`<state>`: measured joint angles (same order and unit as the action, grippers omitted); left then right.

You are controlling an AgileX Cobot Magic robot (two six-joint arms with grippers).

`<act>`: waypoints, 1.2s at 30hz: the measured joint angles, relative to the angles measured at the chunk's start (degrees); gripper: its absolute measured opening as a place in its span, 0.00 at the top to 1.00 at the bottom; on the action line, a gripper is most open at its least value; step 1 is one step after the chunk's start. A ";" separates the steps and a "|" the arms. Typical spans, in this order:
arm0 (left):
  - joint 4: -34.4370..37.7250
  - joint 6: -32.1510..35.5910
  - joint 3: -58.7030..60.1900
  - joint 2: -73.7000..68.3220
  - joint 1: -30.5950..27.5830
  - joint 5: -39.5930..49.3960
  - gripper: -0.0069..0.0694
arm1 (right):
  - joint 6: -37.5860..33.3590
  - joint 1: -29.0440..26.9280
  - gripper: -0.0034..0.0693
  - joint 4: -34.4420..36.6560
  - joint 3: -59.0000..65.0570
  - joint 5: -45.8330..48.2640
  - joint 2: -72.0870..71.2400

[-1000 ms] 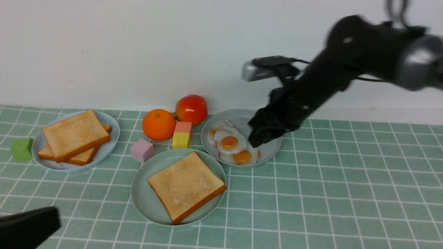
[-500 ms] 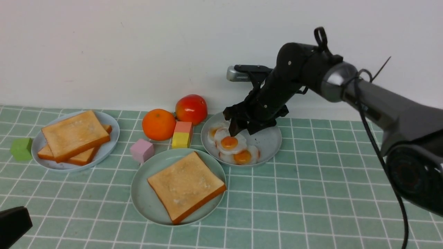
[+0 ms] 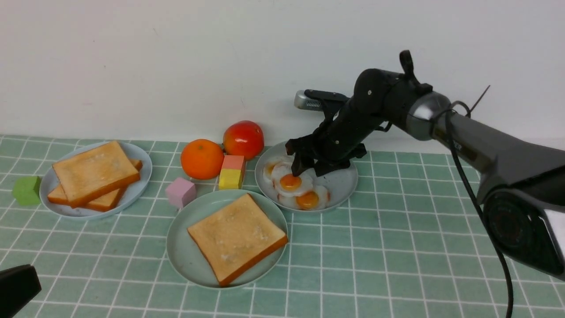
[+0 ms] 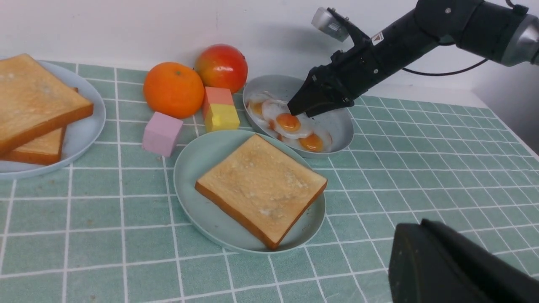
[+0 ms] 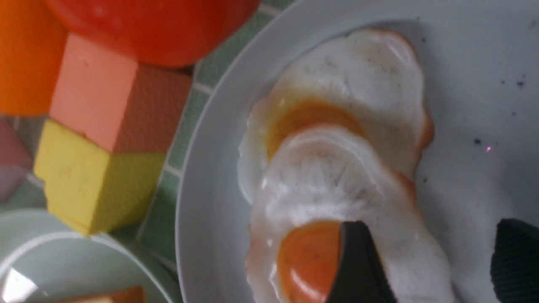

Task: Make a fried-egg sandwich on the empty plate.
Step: Use the right arm to grab a fried egg

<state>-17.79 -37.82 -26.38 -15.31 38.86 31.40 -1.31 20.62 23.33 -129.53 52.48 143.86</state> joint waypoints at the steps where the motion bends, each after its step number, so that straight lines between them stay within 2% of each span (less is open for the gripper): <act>1: 0.30 0.00 0.00 0.00 0.00 0.00 0.93 | 0.67 0.00 0.36 0.28 0.00 -0.67 0.26; 19: 2.00 0.00 0.17 0.00 0.00 0.04 0.93 | 1.31 -0.69 0.36 7.06 0.00 1.19 0.80; 23: 2.00 0.00 0.17 0.00 0.00 0.04 0.93 | 1.31 -1.32 0.40 7.18 0.00 2.01 0.80; 25: 2.00 0.00 0.17 0.00 0.00 0.04 0.93 | 0.34 -1.54 0.44 7.53 0.00 2.49 0.80; 28: 2.00 0.00 0.17 0.00 0.00 0.04 0.93 | -2.20 -1.73 0.59 7.87 0.00 2.96 0.80; 29: 2.00 0.00 0.17 0.00 0.00 0.04 0.93 | -2.32 -1.73 0.60 7.87 0.00 3.01 0.80; 31: 2.05 0.00 0.17 0.00 0.00 0.04 0.93 | -3.47 -1.73 0.75 8.45 0.00 3.21 0.80; 34: 2.05 0.00 0.17 0.00 0.00 0.04 0.93 | -3.72 -1.77 0.84 9.93 0.00 3.34 0.80; 36: 2.05 -0.02 0.17 0.00 0.00 0.04 0.93 | -3.95 -1.83 0.87 10.55 0.00 3.39 0.80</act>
<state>-15.75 -37.83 -26.21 -15.31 38.86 31.45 -5.25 18.79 33.88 -129.53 55.87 144.66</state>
